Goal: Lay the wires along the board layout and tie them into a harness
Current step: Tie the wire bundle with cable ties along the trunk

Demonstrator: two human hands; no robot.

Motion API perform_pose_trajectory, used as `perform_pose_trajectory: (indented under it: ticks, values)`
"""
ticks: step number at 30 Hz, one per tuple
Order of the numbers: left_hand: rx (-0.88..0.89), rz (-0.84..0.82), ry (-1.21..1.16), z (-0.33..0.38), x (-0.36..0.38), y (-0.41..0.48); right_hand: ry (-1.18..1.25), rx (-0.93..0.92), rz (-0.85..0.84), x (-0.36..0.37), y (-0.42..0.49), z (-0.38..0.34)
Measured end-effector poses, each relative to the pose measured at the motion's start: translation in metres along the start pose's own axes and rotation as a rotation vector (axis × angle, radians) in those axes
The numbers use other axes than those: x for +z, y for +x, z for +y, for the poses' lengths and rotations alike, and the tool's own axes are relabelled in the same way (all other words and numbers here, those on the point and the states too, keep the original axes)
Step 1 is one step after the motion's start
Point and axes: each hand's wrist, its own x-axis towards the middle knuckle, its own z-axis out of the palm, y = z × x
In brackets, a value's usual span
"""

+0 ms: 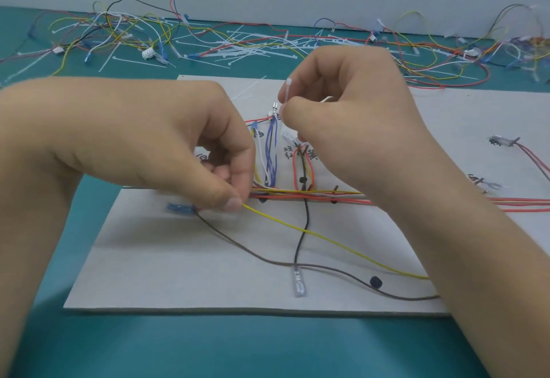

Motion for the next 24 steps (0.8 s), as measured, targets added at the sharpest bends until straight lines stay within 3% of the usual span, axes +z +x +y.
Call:
perform_pose_trajectory:
  ticks: [10, 24]
  values:
    - [0.044, 0.090, -0.013, -0.015, 0.004, 0.005, -0.014, 0.011, 0.006, 0.002, 0.001, 0.001]
    - [-0.066, 0.103, -0.001, -0.016, 0.010, 0.014, 0.032, -0.013, 0.028, 0.007, 0.000, 0.003]
